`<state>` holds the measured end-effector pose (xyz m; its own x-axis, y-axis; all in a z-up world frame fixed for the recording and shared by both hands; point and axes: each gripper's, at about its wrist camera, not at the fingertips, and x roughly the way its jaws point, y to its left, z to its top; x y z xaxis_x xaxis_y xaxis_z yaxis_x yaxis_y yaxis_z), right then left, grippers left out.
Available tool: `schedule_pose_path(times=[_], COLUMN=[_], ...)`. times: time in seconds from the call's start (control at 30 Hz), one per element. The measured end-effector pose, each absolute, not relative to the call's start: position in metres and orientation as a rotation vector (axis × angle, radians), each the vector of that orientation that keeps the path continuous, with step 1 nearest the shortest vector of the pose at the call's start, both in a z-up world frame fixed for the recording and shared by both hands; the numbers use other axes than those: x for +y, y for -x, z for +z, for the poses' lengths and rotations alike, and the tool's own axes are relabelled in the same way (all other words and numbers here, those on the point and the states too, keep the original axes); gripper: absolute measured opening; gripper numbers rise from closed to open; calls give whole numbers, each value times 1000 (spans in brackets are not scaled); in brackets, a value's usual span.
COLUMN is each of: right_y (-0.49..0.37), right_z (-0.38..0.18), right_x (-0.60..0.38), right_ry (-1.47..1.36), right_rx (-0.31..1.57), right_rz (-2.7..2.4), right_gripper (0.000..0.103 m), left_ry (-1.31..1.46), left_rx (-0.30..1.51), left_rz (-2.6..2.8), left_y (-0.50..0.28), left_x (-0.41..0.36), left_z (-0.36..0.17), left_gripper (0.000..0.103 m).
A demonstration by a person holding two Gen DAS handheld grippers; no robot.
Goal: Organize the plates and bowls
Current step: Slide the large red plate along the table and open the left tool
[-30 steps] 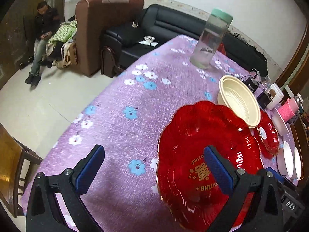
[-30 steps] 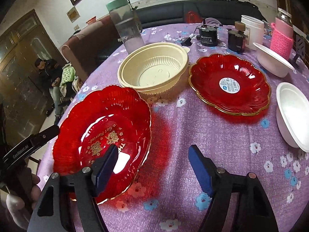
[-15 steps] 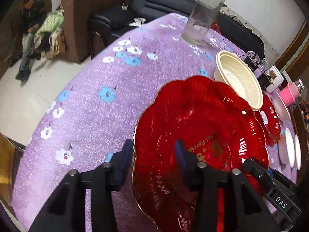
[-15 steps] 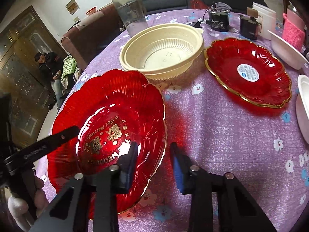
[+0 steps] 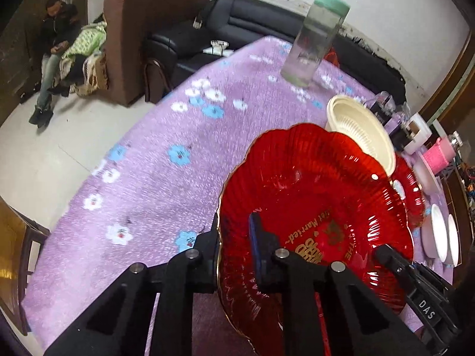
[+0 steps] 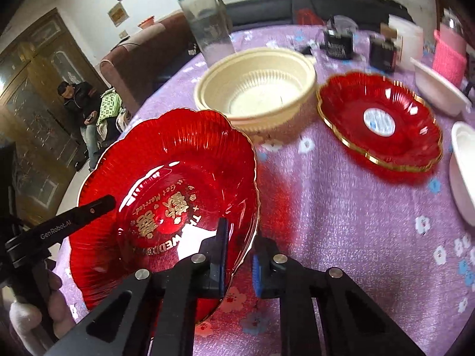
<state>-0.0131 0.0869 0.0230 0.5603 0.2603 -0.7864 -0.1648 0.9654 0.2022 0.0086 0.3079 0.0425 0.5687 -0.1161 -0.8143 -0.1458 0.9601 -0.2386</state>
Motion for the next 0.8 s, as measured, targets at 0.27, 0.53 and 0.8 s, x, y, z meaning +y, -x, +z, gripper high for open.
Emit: schedule_pose_path(times=[0.27, 0.53, 0.8], right_y=[33, 36, 40], right_z=[36, 18, 5], right_x=[109, 125, 118], right_ry=[-72, -29, -56], right_rx=[916, 941, 976], right_rz=[322, 323, 308], right_gripper=[15, 15, 15], left_ry=[316, 340, 331], left_rx=[909, 973, 990], left_rz=[39, 71, 71], left_y=[25, 28, 33], left_x=[332, 347, 340], left_z=[67, 36, 24], left_gripper=[16, 16, 16])
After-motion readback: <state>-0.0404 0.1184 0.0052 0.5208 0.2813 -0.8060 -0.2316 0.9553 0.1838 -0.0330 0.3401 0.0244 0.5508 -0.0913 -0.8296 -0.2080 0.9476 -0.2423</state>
